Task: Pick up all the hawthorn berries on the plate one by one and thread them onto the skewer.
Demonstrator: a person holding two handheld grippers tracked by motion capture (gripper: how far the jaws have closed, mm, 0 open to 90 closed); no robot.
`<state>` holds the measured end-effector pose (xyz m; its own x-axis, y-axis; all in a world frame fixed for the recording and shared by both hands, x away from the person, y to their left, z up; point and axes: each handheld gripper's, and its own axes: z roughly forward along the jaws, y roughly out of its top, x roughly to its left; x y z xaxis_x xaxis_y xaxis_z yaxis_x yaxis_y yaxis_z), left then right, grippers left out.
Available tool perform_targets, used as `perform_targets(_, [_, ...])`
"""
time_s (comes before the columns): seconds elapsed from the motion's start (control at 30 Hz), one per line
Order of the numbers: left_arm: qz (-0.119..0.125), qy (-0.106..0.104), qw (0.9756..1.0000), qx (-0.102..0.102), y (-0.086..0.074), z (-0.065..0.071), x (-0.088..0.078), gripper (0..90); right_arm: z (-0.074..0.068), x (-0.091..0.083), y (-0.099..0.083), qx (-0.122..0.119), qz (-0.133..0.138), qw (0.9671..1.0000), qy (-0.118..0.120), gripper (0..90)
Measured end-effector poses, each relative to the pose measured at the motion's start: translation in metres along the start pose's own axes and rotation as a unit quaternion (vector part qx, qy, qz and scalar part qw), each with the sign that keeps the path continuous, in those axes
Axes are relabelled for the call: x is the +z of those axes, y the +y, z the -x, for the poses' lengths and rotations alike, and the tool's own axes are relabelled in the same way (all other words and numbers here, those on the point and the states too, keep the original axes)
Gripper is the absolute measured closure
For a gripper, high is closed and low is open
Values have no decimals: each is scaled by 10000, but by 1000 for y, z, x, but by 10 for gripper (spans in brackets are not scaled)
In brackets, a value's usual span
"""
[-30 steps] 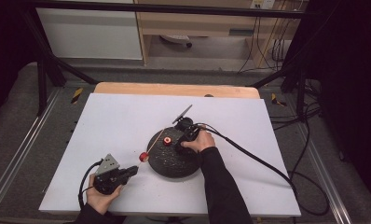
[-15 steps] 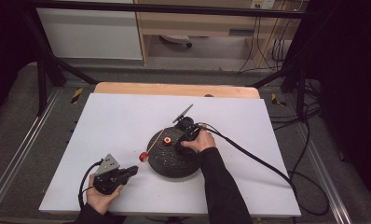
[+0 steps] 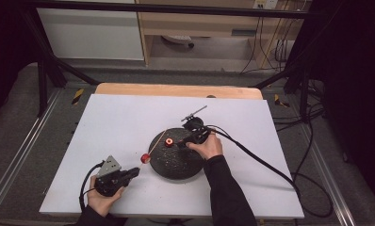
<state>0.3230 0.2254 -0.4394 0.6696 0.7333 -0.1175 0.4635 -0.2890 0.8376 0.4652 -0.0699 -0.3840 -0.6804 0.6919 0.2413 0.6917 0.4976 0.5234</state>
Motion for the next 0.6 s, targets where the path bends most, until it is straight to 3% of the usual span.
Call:
perform_targets(0.17, [-2, 2, 10000, 6, 0, 0, 0, 881, -2, -11, -12, 146, 390, 9991, 107, 627])
perform_targets(0.3, [0, 1, 10000, 10, 0, 0, 0, 881, -4, -16, -24, 312, 823, 9958, 251, 627])
perform_targets(0.47, [0, -2, 10000, 16, 0, 1, 0, 881, -7, -19, -42, 628, 1377, 9873, 478, 627])
perform_targets(0.6, [-3, -5, 10000, 20, -1, 1, 0, 881, -8, -17, -57, 846, 1785, 9780, 663, 626])
